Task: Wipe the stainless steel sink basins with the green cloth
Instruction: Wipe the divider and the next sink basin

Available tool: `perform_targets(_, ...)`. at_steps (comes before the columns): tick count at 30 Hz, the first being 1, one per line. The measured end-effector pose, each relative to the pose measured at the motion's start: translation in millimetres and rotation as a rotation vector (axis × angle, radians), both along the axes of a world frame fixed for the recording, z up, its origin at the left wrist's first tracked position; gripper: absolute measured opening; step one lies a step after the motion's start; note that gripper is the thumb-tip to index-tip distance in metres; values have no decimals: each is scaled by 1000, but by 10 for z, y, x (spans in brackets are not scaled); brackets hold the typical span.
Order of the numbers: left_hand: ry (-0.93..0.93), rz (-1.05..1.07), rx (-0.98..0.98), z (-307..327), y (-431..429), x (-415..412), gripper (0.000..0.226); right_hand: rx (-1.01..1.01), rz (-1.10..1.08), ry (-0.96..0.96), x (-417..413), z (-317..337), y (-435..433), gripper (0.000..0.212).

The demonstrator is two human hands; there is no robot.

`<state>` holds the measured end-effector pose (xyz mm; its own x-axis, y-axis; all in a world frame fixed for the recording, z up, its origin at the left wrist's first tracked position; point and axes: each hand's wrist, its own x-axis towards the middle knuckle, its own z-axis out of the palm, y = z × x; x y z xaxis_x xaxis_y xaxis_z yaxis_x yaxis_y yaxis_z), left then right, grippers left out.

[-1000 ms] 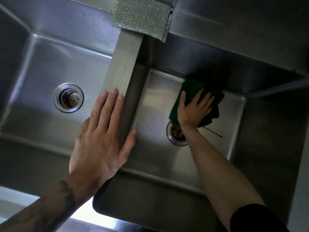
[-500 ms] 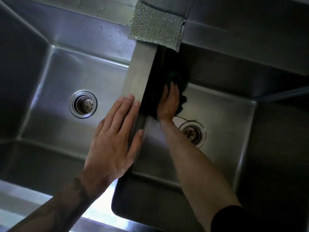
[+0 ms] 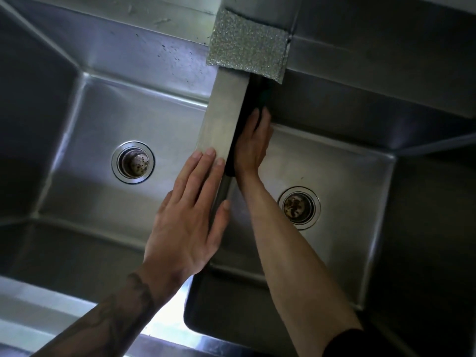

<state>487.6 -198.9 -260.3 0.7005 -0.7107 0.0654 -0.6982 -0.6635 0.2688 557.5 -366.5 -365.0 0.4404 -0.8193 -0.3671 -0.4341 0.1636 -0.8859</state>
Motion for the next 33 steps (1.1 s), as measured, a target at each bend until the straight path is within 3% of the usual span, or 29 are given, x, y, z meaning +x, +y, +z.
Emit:
perform_targets(2, -4, 2, -34, 7, -16, 7, 58, 134, 43, 99, 6, -29, -64, 48)
perform_targets(4, 9, -2, -79, 16, -25, 8, 55, 143, 38, 104, -35, 71, -27, 48)
perform_targets(8, 79, -18, -140, 38, -18, 33, 53, -67, -13, -165, -219, 381, 201, 44)
perform_targets(10, 98, -11, -159, 41, -20, 43, 53, -138, -25, -204, -241, 376, 239, 42)
perform_targets(16, 90, 12, -128, 61, -20, 21, 56, 145, 119, 139, -119, 83, 63, 51)
perform_targets(22, 104, 5, -130, 60, -30, 26, 56, -149, 135, -145, -458, 316, 144, 44)
perform_targets(25, 90, -2, -138, 54, -24, 27, 55, -117, 89, -39, -320, 133, 156, 46)
perform_targets(29, 87, -6, -137, 53, -30, 21, 55, 97, 206, 193, -215, -160, 80, 49)
perform_targets(33, 92, -8, -138, 71, -33, 18, 56, 16, 297, 36, -494, 1, 71, 47)
